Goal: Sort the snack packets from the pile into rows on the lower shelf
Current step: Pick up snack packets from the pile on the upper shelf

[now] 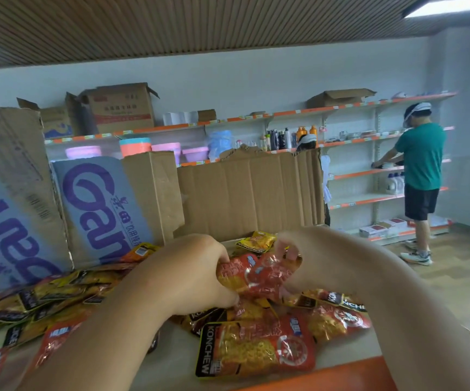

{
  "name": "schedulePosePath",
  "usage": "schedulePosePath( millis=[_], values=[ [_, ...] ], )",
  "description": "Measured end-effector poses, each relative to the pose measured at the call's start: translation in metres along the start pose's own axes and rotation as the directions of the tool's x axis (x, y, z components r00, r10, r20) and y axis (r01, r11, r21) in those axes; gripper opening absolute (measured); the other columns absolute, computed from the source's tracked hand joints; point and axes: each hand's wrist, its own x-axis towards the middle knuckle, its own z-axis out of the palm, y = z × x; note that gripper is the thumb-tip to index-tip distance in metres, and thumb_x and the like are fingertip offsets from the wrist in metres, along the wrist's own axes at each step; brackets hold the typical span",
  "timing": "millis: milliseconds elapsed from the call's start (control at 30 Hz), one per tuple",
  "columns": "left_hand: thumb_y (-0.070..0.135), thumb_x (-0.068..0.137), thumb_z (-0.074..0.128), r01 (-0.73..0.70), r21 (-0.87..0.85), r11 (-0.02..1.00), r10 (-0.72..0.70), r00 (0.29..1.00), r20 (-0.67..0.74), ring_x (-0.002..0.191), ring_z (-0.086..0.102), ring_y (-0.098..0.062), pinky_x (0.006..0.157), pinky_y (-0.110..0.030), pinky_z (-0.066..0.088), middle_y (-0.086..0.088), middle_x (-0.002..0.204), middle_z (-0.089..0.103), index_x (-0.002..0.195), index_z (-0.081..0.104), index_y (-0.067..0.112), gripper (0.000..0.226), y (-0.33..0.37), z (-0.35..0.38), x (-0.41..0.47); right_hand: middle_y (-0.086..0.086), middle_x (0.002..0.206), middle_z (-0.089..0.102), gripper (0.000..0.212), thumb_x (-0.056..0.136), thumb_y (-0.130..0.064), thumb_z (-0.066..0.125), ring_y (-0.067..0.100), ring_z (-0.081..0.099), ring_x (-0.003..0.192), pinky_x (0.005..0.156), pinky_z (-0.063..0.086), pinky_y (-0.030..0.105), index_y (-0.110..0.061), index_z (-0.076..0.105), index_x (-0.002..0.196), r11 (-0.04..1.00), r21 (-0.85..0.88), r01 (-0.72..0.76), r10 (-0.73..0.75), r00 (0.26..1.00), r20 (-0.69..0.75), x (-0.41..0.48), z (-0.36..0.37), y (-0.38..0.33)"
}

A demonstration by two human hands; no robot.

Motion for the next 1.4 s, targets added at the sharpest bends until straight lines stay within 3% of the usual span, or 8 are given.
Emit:
schedulePosePath(
  millis=[100, 200, 367, 500, 667, 933, 1200, 1400],
  values=[
    [0.073, 0.067, 0.072, -0.009, -0.049, 0.999, 0.000, 0.983, -0.185, 0.084, 0.056, 0.002, 0.072, -0.025, 0.051, 0.018, 0.094, 0.059, 0.102, 0.070, 0.041, 0.047, -0.006, -0.005, 0.002, -0.017, 0.100, 0.061, 0.040, 0.074, -0.044, 0.086, 0.010, 0.062, 0.090, 0.078, 0.055, 0.035, -0.039, 0.057, 0.101, 0.994, 0.102, 0.031, -0.001, 0.959, -0.283, -0.003, 0.006, 0.009],
    [0.075, 0.073, 0.070, -0.010, -0.058, 0.998, -0.010, 0.945, -0.327, 0.086, 0.052, 0.003, 0.066, -0.016, 0.038, 0.021, 0.096, 0.058, 0.114, 0.066, 0.044, 0.052, -0.007, -0.008, 0.003, -0.021, 0.096, 0.058, 0.036, 0.070, -0.051, 0.087, 0.007, 0.061, 0.086, 0.073, 0.054, 0.033, -0.040, 0.056, 0.085, 0.976, 0.195, 0.096, 0.019, 0.856, -0.516, -0.004, 0.008, 0.012],
    [0.075, 0.077, 0.063, -0.047, 0.012, 0.999, 0.046, 0.858, -0.512, 0.107, 0.057, -0.008, 0.077, -0.027, 0.045, 0.022, 0.121, 0.058, 0.141, 0.042, 0.048, 0.072, 0.002, -0.018, -0.003, -0.020, 0.091, 0.056, 0.034, 0.072, -0.053, 0.083, -0.004, 0.051, 0.082, 0.062, 0.037, 0.025, -0.034, 0.054, 0.074, 0.945, 0.210, 0.251, -0.031, 0.707, -0.707, -0.001, 0.003, 0.009],
    [0.064, 0.084, 0.066, -0.043, 0.074, 0.996, 0.081, 0.757, -0.648, 0.111, 0.060, -0.015, 0.088, -0.039, 0.050, 0.016, 0.129, 0.063, 0.143, 0.047, 0.041, 0.066, 0.012, -0.029, -0.013, -0.015, 0.092, 0.060, 0.028, 0.073, -0.041, 0.081, 0.002, 0.054, 0.084, 0.065, 0.041, 0.021, -0.031, 0.056, 0.074, 0.883, 0.238, 0.404, -0.058, 0.598, -0.799, -0.006, -0.001, 0.003],
    [0.058, 0.091, 0.061, -0.073, 0.116, 0.991, 0.134, 0.695, -0.707, 0.119, 0.053, -0.012, 0.097, -0.047, 0.052, 0.015, 0.135, 0.061, 0.140, 0.052, 0.035, 0.055, 0.010, -0.034, -0.048, -0.022, 0.097, 0.060, 0.028, 0.070, -0.049, 0.077, -0.003, 0.056, 0.090, 0.067, 0.039, 0.013, -0.033, 0.058, 0.082, 0.858, 0.226, 0.462, -0.081, 0.555, -0.828, -0.013, -0.003, -0.005],
    [0.048, 0.089, 0.066, -0.030, 0.194, 0.981, 0.174, 0.590, -0.788, 0.120, 0.057, -0.018, 0.099, -0.042, 0.049, 0.009, 0.135, 0.058, 0.129, 0.059, 0.029, 0.045, -0.032, -0.054, -0.138, -0.029, 0.108, 0.061, 0.028, 0.071, -0.050, 0.079, 0.000, 0.060, 0.096, 0.072, 0.054, 0.034, -0.040, 0.058, 0.087, 0.798, 0.169, 0.578, -0.186, 0.503, -0.844, -0.038, -0.012, -0.060],
    [0.048, 0.087, 0.070, 0.077, 0.137, 0.988, 0.070, 0.564, -0.822, 0.118, 0.060, -0.018, 0.096, -0.037, 0.054, 0.008, 0.130, 0.062, 0.126, 0.061, 0.027, 0.045, -0.104, -0.084, -0.249, -0.018, 0.106, 0.063, 0.028, 0.069, -0.042, 0.080, -0.004, 0.057, 0.093, 0.074, 0.041, 0.005, -0.033, 0.060, 0.087, 0.687, 0.145, 0.712, -0.341, 0.492, -0.801, -0.046, 0.015, -0.205],
    [0.051, 0.084, 0.072, 0.240, 0.077, 0.968, -0.069, 0.547, -0.834, 0.117, 0.058, -0.014, 0.091, -0.035, 0.056, 0.011, 0.132, 0.061, 0.131, 0.057, 0.032, 0.053, -0.183, -0.103, -0.364, -0.020, 0.108, 0.062, 0.032, 0.068, -0.045, 0.081, 0.002, 0.061, 0.097, 0.077, 0.046, 0.014, -0.036, 0.056, 0.087, 0.570, 0.174, 0.803, -0.423, 0.469, -0.775, -0.045, 0.057, -0.342]
  ],
)
